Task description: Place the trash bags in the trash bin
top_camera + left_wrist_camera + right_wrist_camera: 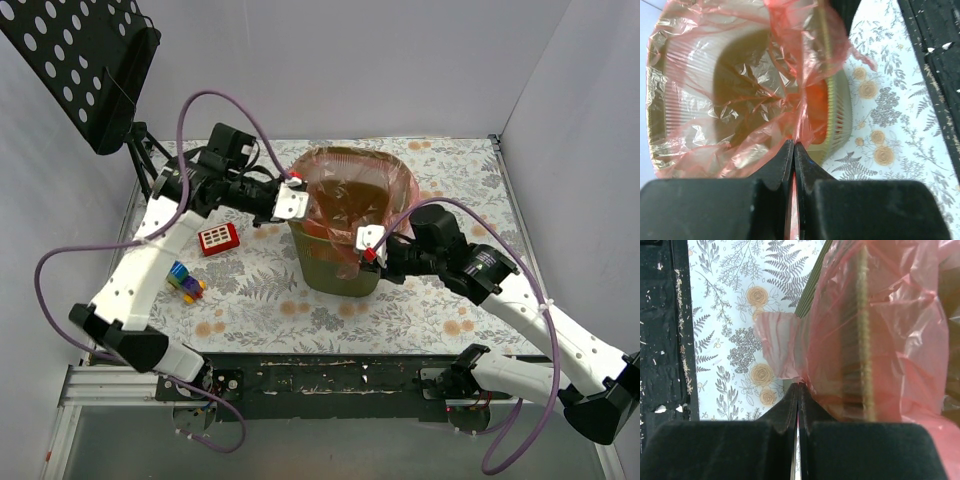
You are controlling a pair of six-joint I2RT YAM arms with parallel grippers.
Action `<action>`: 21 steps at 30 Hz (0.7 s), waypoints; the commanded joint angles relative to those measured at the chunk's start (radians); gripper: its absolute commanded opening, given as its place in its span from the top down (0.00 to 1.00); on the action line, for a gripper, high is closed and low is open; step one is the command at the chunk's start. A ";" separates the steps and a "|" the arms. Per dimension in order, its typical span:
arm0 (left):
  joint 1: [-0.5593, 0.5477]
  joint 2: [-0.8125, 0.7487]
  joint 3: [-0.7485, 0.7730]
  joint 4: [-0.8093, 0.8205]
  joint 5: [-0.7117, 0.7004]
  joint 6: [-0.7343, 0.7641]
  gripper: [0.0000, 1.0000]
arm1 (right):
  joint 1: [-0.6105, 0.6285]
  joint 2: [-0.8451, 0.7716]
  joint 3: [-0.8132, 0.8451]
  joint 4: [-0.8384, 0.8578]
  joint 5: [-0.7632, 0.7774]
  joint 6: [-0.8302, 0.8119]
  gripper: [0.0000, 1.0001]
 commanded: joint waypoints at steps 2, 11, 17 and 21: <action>-0.001 -0.156 -0.103 0.067 0.012 -0.094 1.00 | 0.001 0.010 0.067 -0.003 -0.038 -0.003 0.99; -0.037 -0.332 -0.437 0.263 -0.044 -0.215 1.00 | 0.001 0.016 0.033 -0.020 -0.059 -0.012 0.99; -0.045 -0.503 -0.772 0.683 -0.169 -0.406 0.80 | 0.002 -0.024 -0.031 -0.055 -0.030 -0.011 0.99; -0.045 -0.532 -0.803 0.787 -0.183 -0.532 0.41 | 0.002 -0.036 0.008 -0.084 -0.006 0.018 0.99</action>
